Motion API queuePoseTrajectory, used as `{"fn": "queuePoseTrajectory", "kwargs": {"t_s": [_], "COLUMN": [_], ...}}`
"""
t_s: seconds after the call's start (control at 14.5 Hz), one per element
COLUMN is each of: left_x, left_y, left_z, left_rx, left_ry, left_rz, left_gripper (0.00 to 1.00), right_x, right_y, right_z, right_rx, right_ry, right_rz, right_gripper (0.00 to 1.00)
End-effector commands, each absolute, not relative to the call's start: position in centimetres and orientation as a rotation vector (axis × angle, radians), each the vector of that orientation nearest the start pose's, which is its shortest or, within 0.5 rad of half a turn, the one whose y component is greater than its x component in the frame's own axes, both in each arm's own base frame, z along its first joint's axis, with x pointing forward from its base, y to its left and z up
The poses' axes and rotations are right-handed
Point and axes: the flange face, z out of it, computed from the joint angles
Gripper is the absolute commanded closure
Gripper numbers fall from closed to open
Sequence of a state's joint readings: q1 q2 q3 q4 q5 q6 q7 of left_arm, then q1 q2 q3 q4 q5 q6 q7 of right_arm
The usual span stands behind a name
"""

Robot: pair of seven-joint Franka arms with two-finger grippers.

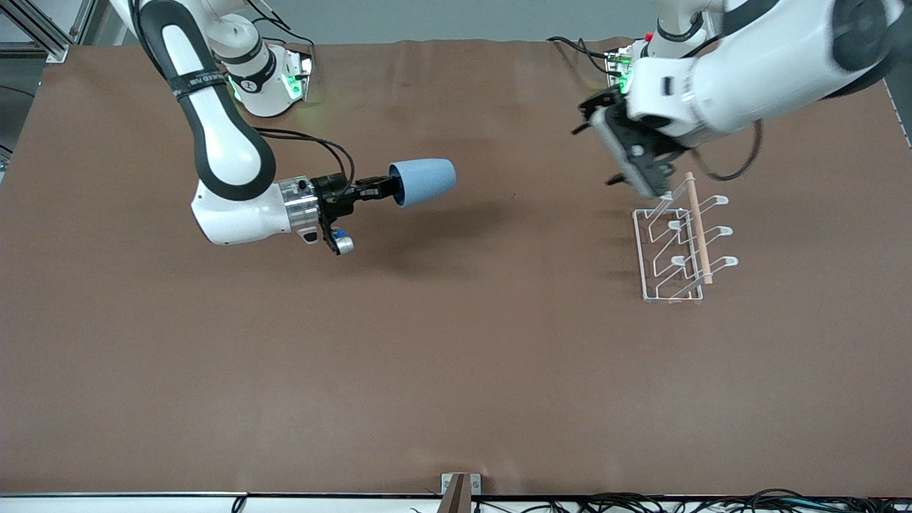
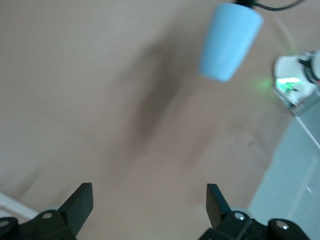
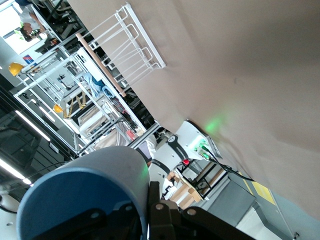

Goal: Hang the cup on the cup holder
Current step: 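Carry the cup toward the middle while the left gripper reaches toward it, then grasp the cup with the left gripper while the right gripper releases it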

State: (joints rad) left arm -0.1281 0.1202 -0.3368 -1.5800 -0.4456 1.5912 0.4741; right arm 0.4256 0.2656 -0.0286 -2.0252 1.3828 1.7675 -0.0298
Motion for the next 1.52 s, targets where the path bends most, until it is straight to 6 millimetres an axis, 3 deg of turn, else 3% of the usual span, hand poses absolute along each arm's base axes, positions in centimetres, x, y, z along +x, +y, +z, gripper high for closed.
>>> {"fn": "queuePoseTrajectory", "kwargs": {"t_s": [0.0, 0.14, 0.55, 0.69, 0.9, 1.17, 1.24, 1.38, 1.45], "left_x": [50.5, 50.0, 49.7, 48.4, 48.3, 48.0, 48.1, 48.6, 48.6], "left_y": [-34.6, -37.1, -42.8, -45.5, -47.1, -48.0, -48.1, -47.3, -47.3], "left_z": [55.4, 53.3, 47.9, 46.3, 44.7, 44.5, 44.5, 44.6, 45.0], "left_rx": [-3.216, -3.193, -3.191, -3.116, -3.103, -3.104, -3.103, -3.092, -3.094], "left_ry": [1.8, 1.875, 1.936, 1.994, 2.007, 2.013, 2.016, 2.034, 2.03], "left_rz": [0.246, 0.321, 0.283, 0.261, 0.209, 0.149, 0.142, 0.127, 0.117], "left_gripper": [0.0, 0.0, 0.0, 0.0, 0.0, 0.0, 0.05, 0.58, 0.68], "right_x": [48.4, 47.8, 47.8, 47.6, 47.6, 47.5, 47.5, 47.5, 47.5], "right_y": [31.9, 33.5, 33.8, 34.1, 34.3, 34.3, 34.4, 34.3, 34.4], "right_z": [34.9, 35.0, 35.3, 35.5, 35.6, 35.8, 36.0, 35.9, 35.9], "right_rx": [-1.881, -1.878, -1.872, -1.865, -1.86, -1.859, -1.859, -1.859, -1.859], "right_ry": [0.317, 0.321, 0.319, 0.317, 0.315, 0.311, 0.309, 0.312, 0.312], "right_rz": [0.689, 0.678, 0.673, 0.675, 0.672, 0.673, 0.67, 0.67, 0.672], "right_gripper": [0.99, 0.99, 0.99, 0.99, 0.99, 0.99, 0.99, 0.99, 0.99]}}
